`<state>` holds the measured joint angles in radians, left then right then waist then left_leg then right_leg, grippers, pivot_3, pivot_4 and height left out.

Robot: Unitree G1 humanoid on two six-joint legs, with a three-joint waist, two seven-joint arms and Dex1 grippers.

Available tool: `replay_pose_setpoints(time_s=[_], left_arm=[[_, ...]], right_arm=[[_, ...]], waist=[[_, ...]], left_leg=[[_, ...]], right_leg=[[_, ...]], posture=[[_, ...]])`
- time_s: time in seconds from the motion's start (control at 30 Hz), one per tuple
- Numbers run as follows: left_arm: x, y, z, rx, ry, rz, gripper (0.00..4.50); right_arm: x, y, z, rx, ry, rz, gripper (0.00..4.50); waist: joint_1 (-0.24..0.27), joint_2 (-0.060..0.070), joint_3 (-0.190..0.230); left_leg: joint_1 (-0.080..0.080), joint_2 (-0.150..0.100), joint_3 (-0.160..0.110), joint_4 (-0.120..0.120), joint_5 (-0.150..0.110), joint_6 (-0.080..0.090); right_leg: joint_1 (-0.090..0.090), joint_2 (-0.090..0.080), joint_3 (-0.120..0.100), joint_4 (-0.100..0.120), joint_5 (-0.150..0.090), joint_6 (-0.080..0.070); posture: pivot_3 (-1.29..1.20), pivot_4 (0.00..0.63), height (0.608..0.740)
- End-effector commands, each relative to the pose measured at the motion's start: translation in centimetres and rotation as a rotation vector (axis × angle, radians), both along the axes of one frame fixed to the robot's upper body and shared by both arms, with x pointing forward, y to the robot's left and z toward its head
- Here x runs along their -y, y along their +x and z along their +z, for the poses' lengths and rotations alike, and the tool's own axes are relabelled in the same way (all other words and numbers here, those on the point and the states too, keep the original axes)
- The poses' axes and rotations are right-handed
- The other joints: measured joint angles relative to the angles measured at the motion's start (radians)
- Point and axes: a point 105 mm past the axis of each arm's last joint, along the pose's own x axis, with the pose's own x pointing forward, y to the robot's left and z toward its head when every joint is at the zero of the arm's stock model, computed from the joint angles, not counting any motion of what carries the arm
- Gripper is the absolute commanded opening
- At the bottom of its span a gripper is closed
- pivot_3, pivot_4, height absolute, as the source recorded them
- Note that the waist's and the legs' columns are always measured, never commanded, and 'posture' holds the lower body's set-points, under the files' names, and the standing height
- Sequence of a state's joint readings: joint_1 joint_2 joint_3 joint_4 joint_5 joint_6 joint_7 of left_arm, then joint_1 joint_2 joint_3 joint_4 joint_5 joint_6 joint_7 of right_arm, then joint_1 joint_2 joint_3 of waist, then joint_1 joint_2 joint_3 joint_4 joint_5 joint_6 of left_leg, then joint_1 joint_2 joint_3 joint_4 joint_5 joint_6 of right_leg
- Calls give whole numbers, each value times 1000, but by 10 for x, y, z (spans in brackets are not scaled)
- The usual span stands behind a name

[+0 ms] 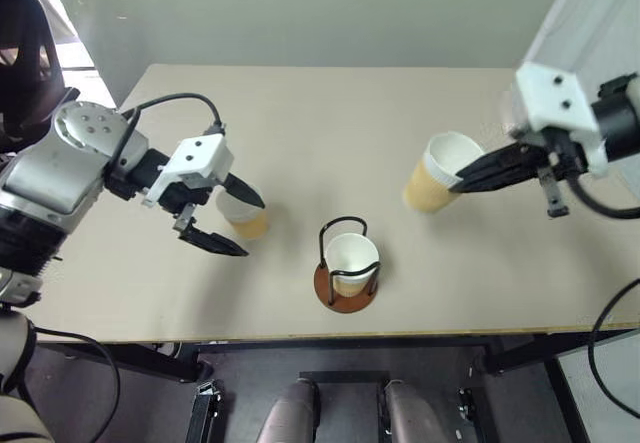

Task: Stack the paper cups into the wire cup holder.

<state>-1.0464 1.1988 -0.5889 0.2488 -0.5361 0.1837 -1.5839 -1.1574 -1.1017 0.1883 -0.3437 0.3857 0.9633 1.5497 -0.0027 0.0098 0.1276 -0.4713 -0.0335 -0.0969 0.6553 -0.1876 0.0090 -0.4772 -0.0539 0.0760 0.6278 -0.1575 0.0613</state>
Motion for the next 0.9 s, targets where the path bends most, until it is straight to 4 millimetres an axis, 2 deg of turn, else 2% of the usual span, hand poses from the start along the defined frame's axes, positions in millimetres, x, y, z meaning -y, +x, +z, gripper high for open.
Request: replay_pose_setpoints(time_s=[0.03,0.17,0.27,0.43,0.57,0.9], left_arm=[[2,0,9,30,3,-42,4467],[1,7,13,56,-7,-35,4467],[0,13,26,93,-43,-12,4467],[-7,14,38,129,-59,22,4467],[-6,14,52,151,-94,36,4467],[2,14,49,133,-104,16,4467]], right_arm=[[-12,-15,12,-15,63,31,50],[-16,-16,6,-28,72,32,50],[-19,-13,-1,-24,70,30,50],[-22,-9,-13,-30,67,45,50],[-28,-13,-14,-52,81,84,50],[-40,-23,-11,-74,104,141,50]], waist=[[0,0,0],[1,0,0],[1,0,0],[0,0,0],[0,0,0],[0,0,0]], left_leg=[[0,0,0,-1,0,0],[0,0,0,-3,0,0],[0,0,0,-3,0,0],[0,1,0,-3,0,0],[0,1,0,-3,1,1],[0,1,0,-3,1,1]], right_leg=[[0,0,0,0,-1,0],[-2,0,-1,0,-2,0],[-2,0,-1,0,-2,0],[-2,0,-1,1,-2,0],[-2,0,-1,1,-2,1],[-1,0,-1,1,-2,1]], posture=[[0,150,740],[0,150,740],[0,150,740],[0,150,740],[0,150,740],[0,150,740]])
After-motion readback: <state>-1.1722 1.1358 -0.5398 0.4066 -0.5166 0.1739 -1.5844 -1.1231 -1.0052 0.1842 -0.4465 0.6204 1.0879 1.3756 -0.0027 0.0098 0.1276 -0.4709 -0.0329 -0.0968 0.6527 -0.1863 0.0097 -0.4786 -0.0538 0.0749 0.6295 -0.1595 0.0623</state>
